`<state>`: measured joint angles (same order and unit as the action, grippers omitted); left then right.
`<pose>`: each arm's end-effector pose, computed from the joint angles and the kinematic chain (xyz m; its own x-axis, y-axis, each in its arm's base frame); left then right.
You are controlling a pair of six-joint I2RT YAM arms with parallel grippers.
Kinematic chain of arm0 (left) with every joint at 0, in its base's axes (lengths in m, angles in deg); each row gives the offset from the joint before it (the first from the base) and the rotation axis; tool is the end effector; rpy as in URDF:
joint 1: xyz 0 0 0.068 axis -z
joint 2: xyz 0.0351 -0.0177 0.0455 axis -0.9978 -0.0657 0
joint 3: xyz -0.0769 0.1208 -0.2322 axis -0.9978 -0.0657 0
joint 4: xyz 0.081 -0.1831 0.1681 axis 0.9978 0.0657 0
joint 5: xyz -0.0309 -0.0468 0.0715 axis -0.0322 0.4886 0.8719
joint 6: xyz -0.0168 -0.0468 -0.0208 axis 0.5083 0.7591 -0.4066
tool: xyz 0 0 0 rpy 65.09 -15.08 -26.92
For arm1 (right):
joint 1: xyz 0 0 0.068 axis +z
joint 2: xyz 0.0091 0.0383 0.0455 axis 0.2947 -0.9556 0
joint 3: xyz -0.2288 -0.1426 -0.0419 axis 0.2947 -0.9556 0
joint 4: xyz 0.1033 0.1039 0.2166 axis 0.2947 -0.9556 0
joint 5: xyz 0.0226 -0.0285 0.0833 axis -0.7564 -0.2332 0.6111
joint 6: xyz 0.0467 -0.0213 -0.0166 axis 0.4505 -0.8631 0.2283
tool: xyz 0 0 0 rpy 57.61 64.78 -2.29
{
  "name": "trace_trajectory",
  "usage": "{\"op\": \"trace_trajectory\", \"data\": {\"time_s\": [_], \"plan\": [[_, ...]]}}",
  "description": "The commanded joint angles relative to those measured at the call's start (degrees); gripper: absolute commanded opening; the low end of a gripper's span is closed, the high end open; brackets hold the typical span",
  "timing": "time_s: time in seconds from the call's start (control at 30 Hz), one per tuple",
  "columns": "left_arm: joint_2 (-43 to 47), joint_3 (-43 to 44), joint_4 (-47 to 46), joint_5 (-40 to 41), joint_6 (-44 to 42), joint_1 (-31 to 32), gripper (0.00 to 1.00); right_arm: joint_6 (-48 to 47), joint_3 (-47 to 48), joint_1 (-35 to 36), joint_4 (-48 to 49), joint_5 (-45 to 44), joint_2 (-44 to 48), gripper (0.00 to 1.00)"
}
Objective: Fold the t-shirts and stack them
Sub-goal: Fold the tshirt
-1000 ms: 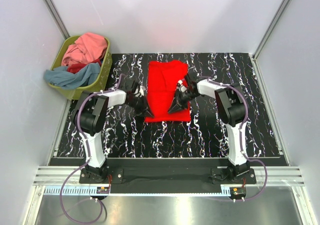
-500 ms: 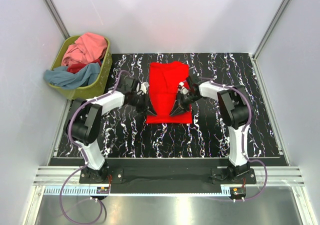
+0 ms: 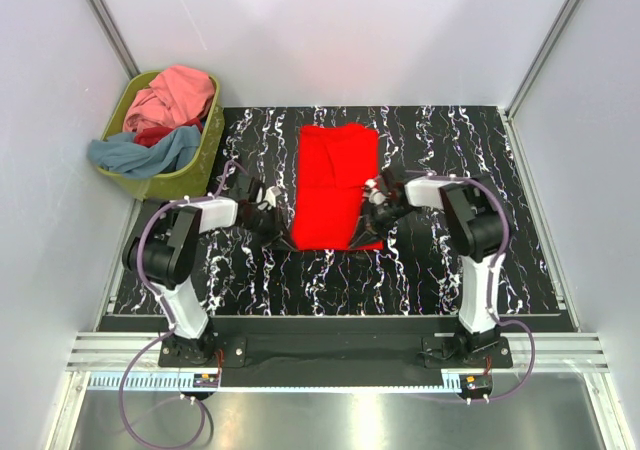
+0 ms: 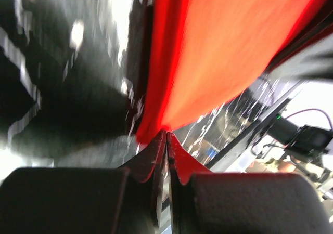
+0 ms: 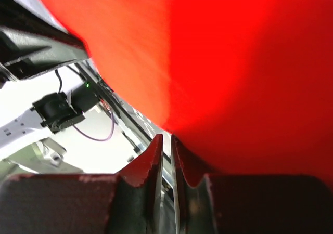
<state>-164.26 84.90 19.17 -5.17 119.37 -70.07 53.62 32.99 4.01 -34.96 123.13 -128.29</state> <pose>0.2952 -0.1090 0.1223 -0.9928 -0.1191 -0.0106 -0.0792 0.7221 -0.6872 0.3376 0.1599 0.1005 -0.9883 -0.0994 0.1157 0.0255 0.6401 0.7679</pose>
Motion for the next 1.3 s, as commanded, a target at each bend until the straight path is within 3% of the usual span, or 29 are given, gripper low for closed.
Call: {"op": "trace_trajectory", "data": {"time_s": [0.0, 0.17, 0.43, 0.67, 0.83, 1.07, 1.27], "plan": [[6.4, -3.0, 1.6, 1.8, -3.7, -0.3, 0.11, -1.4, -4.4, -5.3, -3.8, -3.7, 7.9, 0.18], [9.7, -0.8, 0.4, -1.0, 0.7, 0.8, 0.13, 0.2, -5.2, -5.4, -3.8, -2.4, 11.8, 0.2], [-1.6, 7.7, -6.1, -3.4, 6.7, 4.1, 0.11, 1.2, -2.3, -5.7, -1.3, -0.9, 6.0, 0.2], [-3.2, -0.3, -6.7, -2.5, 2.9, 0.9, 0.09, -2.6, -8.9, -10.4, -1.5, -3.0, 6.5, 0.2], [4.0, -1.8, -4.8, -4.1, 1.4, -0.4, 0.11, -1.7, -9.2, -12.1, -2.6, -3.3, 11.5, 0.2], [2.5, 11.5, -5.6, -5.8, 5.0, -0.7, 0.13, 3.8, 2.9, -12.1, -1.9, -2.1, 8.6, 0.22], [-12.5, 22.9, -6.0, -5.4, 9.5, -3.4, 0.12, 7.0, 16.4, -12.2, -1.1, 0.2, -3.4, 0.24]]}}
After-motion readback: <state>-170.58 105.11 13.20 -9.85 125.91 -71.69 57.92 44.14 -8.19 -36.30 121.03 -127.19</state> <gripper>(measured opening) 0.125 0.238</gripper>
